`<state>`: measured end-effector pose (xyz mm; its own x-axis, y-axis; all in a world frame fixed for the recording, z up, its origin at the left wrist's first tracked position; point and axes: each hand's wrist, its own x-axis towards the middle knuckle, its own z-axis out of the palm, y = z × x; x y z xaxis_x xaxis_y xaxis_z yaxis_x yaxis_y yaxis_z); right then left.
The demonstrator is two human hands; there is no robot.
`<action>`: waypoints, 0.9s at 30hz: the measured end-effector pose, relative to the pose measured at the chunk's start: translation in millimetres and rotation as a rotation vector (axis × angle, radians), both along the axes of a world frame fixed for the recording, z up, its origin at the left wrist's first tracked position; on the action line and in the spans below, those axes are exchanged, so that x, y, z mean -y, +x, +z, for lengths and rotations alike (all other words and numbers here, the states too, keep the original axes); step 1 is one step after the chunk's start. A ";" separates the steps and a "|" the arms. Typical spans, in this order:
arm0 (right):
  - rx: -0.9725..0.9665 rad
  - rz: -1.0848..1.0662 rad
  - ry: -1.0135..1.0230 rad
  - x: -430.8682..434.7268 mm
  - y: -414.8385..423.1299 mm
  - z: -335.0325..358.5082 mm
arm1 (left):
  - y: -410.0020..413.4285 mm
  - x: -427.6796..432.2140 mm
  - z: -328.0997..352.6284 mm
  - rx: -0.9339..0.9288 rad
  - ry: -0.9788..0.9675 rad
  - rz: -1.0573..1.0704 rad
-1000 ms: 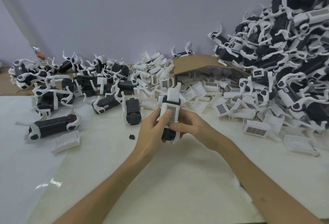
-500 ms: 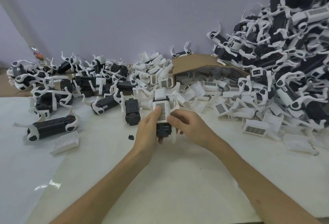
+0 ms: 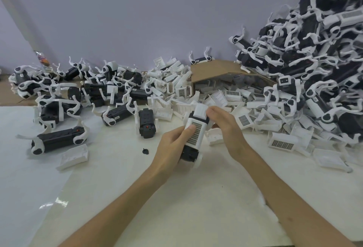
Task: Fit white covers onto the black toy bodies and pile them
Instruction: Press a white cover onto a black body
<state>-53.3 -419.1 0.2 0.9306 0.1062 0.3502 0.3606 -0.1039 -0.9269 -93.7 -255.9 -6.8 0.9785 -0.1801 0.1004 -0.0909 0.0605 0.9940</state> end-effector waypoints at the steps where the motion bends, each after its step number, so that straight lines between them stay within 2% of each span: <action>1: 0.013 0.020 -0.001 -1.0 -0.6 -1.2 | 0.7 -1.1 -0.2 0.002 0.001 0.009; 16: 0.024 0.030 -0.020 -1.8 -0.9 -1.6 | 2.7 -3.2 -2.4 -0.015 -0.039 0.006; 27: -0.018 0.113 0.048 1.4 -2.6 3.8 | 1.2 -4.1 -2.8 0.077 0.075 -0.010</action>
<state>-55.9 -420.5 4.0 0.9199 0.1948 0.3405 0.3506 -0.0190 -0.9363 -92.4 -251.8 -9.7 0.9665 -0.2000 0.1607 -0.1665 -0.0121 0.9860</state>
